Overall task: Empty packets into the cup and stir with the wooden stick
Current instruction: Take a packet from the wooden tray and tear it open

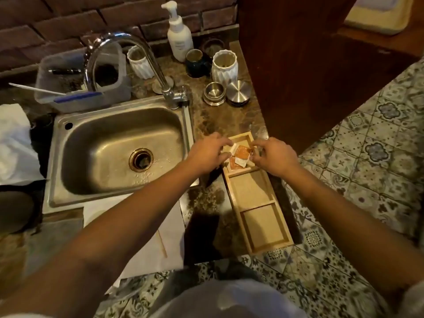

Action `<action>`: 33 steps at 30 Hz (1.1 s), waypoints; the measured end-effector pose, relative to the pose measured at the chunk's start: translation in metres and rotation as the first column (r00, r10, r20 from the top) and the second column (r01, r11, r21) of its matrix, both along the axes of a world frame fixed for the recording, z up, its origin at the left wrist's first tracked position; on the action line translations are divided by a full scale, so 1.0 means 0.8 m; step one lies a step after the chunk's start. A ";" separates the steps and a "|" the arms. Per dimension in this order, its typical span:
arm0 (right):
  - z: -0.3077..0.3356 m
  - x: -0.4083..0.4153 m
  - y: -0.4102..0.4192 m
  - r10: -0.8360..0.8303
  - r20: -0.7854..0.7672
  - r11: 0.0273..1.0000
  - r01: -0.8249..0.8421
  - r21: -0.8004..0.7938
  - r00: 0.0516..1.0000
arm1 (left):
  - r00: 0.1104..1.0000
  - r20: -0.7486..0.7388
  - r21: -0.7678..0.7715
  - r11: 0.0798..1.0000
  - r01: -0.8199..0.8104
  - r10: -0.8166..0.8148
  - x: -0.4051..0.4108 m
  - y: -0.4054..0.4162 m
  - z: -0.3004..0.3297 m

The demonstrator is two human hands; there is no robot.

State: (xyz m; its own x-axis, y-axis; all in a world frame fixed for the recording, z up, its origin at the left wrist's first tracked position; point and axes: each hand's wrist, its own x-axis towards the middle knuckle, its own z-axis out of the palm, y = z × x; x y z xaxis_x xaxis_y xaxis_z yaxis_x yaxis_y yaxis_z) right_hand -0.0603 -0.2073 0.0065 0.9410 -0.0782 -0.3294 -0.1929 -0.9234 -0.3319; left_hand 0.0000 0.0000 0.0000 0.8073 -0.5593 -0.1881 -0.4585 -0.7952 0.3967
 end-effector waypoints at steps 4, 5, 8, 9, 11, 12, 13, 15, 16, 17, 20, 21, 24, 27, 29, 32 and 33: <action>-0.013 0.006 0.000 0.040 -0.042 0.995 -0.044 -0.090 0.998 | 0.999 0.040 0.168 0.986 0.021 -0.028 0.009 -0.021 -0.010; -0.017 0.009 0.000 0.040 -0.039 0.994 -0.044 -0.099 0.998 | 0.998 0.051 0.228 0.973 0.032 -0.045 0.011 -0.027 -0.013; -0.021 0.015 0.002 0.064 -0.050 0.991 -0.069 -0.111 0.997 | 0.991 0.080 0.357 0.931 0.075 -0.110 0.017 -0.037 -0.018; -0.022 0.017 0.003 0.079 -0.057 0.989 -0.086 -0.123 0.995 | 0.989 0.079 0.383 0.919 0.088 -0.128 0.018 -0.040 -0.019; -0.022 0.020 0.005 0.106 -0.069 0.983 -0.115 -0.146 0.992 | 0.984 0.070 0.412 0.903 0.121 -0.164 0.019 -0.044 -0.020; -0.023 0.021 0.005 0.113 -0.068 0.980 -0.122 -0.155 0.991 | 0.982 0.064 0.419 0.898 0.137 -0.180 0.019 -0.046 -0.021; -0.025 0.023 0.005 0.116 -0.072 0.979 -0.127 -0.162 0.991 | 0.981 0.057 0.427 0.893 0.143 -0.185 0.019 -0.047 -0.021; -0.026 0.025 0.005 0.131 -0.084 0.974 -0.144 -0.174 0.988 | 0.981 0.052 0.433 0.890 0.145 -0.185 0.019 -0.048 -0.021; -0.028 0.026 0.005 0.140 -0.084 0.972 -0.153 -0.178 0.987 | 0.981 0.054 0.432 0.890 0.145 -0.187 0.018 -0.049 -0.021; -0.030 0.026 0.006 0.143 -0.081 0.972 -0.155 -0.178 0.986 | 0.980 0.054 0.435 0.888 0.149 -0.191 0.019 -0.050 -0.021; -0.033 0.027 0.007 0.138 -0.071 0.975 -0.148 -0.168 0.988 | 0.978 0.058 0.424 0.892 0.160 -0.202 0.020 -0.048 -0.022; -0.033 0.028 0.007 0.141 -0.067 0.974 -0.151 -0.170 0.988 | 0.977 0.059 0.419 0.893 0.162 -0.205 0.022 -0.048 -0.023; -0.032 0.027 0.007 0.157 -0.049 0.968 -0.164 -0.188 0.986 | 0.973 0.075 0.411 0.896 0.169 -0.218 0.024 -0.046 -0.025; -0.032 0.026 0.006 0.175 -0.015 0.963 -0.174 -0.204 0.984 | 0.970 0.094 0.398 0.902 0.170 -0.225 0.024 -0.046 -0.027; -0.034 0.024 0.005 0.172 0.010 0.966 -0.167 -0.197 0.985 | 0.968 0.111 0.389 0.906 0.166 -0.225 0.023 -0.045 -0.028; -0.038 0.022 0.001 0.134 0.063 0.980 -0.123 -0.157 0.989 | 0.977 0.115 0.324 0.937 0.132 -0.177 0.022 -0.042 -0.030; -0.040 0.021 0.001 0.124 0.080 0.983 -0.112 -0.143 0.989 | 0.980 0.113 0.298 0.947 0.123 -0.163 0.022 -0.041 -0.033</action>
State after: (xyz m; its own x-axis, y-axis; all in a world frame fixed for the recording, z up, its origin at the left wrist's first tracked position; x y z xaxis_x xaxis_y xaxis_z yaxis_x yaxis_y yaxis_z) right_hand -0.0433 -0.2068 -0.0253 0.9710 -0.0035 -0.2389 -0.0553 -0.9760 -0.2107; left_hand 0.0179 -0.0329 -0.0263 0.7517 -0.6086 -0.2540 -0.6087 -0.7885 0.0878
